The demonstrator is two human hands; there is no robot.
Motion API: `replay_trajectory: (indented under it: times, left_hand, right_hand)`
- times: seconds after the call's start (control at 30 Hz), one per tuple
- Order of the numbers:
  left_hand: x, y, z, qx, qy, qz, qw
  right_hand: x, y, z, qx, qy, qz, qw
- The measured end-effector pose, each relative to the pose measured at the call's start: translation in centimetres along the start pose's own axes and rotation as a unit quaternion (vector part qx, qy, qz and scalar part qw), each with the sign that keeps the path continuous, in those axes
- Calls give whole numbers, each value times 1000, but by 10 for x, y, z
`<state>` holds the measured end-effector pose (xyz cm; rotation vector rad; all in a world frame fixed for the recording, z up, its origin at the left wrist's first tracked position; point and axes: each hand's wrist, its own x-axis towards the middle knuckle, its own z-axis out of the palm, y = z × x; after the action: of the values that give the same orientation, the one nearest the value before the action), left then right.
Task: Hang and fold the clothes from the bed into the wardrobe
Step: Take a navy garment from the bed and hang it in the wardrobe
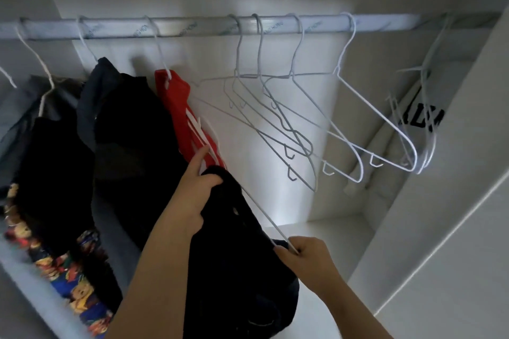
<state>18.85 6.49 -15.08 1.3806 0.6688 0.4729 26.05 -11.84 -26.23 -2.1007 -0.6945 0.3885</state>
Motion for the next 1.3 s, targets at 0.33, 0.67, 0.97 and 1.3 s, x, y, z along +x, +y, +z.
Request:
replay_trajectory:
  times: [0.33,0.67,0.97,1.3]
  left_hand:
    - [-5,-17,43,80,10,54,995]
    - [-16,-37,75,126,-18,2,992]
    - [-27,-56,68,233,-56,-1,971]
    - [-46,-76,95,279,-23,33,960]
  right_hand:
    - [-15,32,-27,-53,50,8,997]
    - [-2,33,-32,22,6,5,1000]
    - [-8,58,-42,92,-30,-10,995]
    - [7,18,-50,178,-73,-69,979]
